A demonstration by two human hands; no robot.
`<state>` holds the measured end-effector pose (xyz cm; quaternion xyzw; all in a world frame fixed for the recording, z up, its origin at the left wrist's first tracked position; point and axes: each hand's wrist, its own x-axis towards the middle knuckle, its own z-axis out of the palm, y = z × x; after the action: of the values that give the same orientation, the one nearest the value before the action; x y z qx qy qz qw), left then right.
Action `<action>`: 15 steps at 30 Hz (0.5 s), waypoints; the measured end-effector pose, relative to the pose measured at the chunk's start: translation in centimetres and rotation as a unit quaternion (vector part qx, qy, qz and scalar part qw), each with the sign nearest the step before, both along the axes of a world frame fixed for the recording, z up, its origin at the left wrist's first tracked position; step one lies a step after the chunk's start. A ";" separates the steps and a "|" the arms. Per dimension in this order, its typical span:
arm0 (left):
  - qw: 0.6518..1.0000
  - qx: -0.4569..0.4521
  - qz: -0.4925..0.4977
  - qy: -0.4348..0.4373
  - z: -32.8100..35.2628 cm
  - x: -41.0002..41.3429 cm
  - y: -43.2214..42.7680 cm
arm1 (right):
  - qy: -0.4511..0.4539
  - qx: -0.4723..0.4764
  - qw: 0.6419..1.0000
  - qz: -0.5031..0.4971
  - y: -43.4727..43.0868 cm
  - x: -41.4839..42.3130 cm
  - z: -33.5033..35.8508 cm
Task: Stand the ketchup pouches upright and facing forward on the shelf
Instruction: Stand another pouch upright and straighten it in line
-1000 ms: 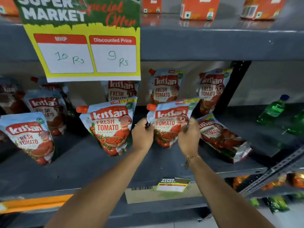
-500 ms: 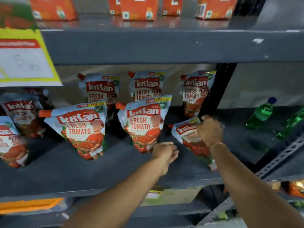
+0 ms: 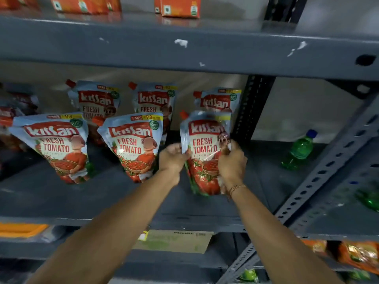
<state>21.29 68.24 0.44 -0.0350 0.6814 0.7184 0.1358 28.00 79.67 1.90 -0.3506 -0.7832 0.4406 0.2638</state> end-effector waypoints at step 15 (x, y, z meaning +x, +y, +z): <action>0.988 0.029 -0.062 0.142 2.0 -0.4 0.0 | 0.286 -0.279 0.914 0.064 1.9 -0.9 0.4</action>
<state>20.91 68.20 2.45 0.1132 0.6737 0.7255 0.0829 27.09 81.56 2.26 -0.2178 -0.5403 0.7386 0.3392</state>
